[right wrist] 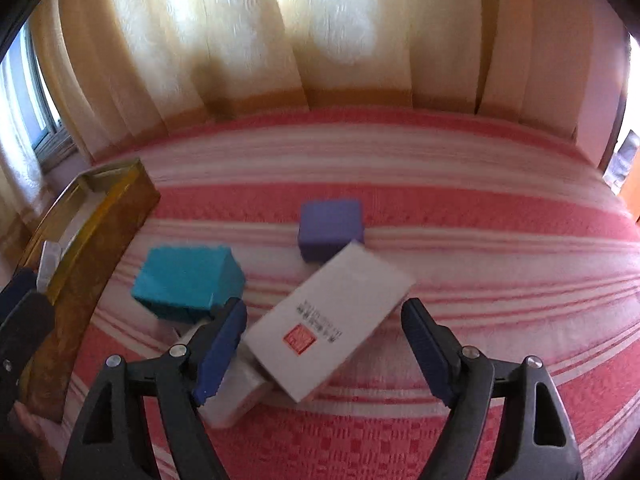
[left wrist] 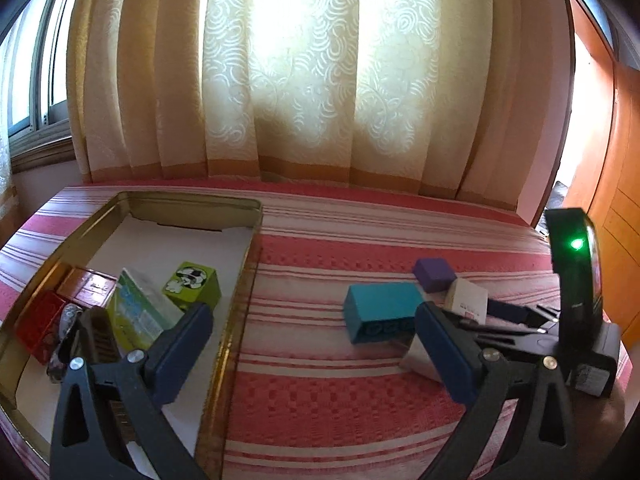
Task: Organize rigid objects
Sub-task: 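Move both open grippers back to the remaining items, then grasp the white logo box with the right gripper while the left gripper grasps the white block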
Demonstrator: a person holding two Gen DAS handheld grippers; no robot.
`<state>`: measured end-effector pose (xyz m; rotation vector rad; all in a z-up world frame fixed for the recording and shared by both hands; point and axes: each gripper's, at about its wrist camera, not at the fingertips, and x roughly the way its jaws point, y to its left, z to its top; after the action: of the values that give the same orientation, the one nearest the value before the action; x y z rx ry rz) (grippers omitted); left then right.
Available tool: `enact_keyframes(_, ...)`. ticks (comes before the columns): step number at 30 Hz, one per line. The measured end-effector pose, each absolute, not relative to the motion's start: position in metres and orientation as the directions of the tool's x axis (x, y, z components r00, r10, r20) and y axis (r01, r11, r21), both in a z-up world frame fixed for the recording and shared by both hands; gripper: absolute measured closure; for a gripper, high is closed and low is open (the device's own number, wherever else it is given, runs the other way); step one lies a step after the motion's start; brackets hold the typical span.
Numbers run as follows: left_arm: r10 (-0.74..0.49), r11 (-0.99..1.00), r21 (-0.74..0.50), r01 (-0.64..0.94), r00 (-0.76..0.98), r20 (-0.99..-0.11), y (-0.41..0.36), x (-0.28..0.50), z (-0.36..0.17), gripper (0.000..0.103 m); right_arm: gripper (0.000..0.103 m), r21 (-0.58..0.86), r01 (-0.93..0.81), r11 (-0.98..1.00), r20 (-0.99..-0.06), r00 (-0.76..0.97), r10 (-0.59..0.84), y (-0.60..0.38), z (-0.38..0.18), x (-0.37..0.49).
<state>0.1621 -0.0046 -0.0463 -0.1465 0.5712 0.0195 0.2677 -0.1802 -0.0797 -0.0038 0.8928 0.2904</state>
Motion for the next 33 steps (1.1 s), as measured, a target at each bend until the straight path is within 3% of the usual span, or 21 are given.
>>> enact_keyframes(1, -0.026, 0.990, -0.129, -0.053, 0.839, -0.543, -0.007, 0.163, -0.048, 0.001, 0.029, 0.125, -0.251, 0.960, -0.766, 0.591, 0.254, -0.183, -0.079, 0.266)
enact_keyframes(3, -0.035, 0.991, -0.125, -0.041, 0.834, -0.550, -0.011, 0.165, -0.050, 0.001, 0.050, 0.128, -0.272, 0.954, -0.771, 0.577, 0.268, -0.188, -0.081, 0.263)
enact_keyframes(6, -0.053, 0.993, -0.114, -0.013, 0.827, -0.560, -0.021, 0.166, -0.053, 0.001, 0.058, 0.145, -0.294, 0.945, -0.764, 0.573, 0.296, -0.198, -0.081, 0.254)
enact_keyframes(12, -0.075, 0.997, -0.065, 0.046, 0.810, -0.582, -0.047, 0.169, -0.058, 0.001, 0.059, 0.159, -0.323, 0.933, -0.758, 0.566, 0.325, -0.208, -0.081, 0.244)
enact_keyframes(20, -0.088, 0.995, -0.021, 0.096, 0.777, -0.623, -0.063, 0.179, -0.063, 0.001, 0.059, 0.058, -0.372, 0.926, -0.774, 0.569, 0.278, -0.212, -0.078, 0.219)
enact_keyframes(24, -0.091, 0.995, -0.029, 0.095, 0.768, -0.634, -0.063, 0.180, -0.065, 0.001, 0.050, 0.091, -0.360, 0.929, -0.763, 0.575, 0.297, -0.213, -0.076, 0.226)
enact_keyframes(31, -0.109, 0.992, -0.021, 0.128, 0.738, -0.666, -0.069, 0.186, -0.070, 0.001, 0.050, 0.144, -0.337, 0.931, -0.765, 0.559, 0.320, -0.215, -0.078, 0.243)
enact_keyframes(33, -0.112, 0.989, -0.005, 0.148, 0.724, -0.681, -0.075, 0.188, -0.073, 0.001, 0.058, 0.142, -0.340, 0.930, -0.765, 0.558, 0.321, -0.215, -0.078, 0.243)
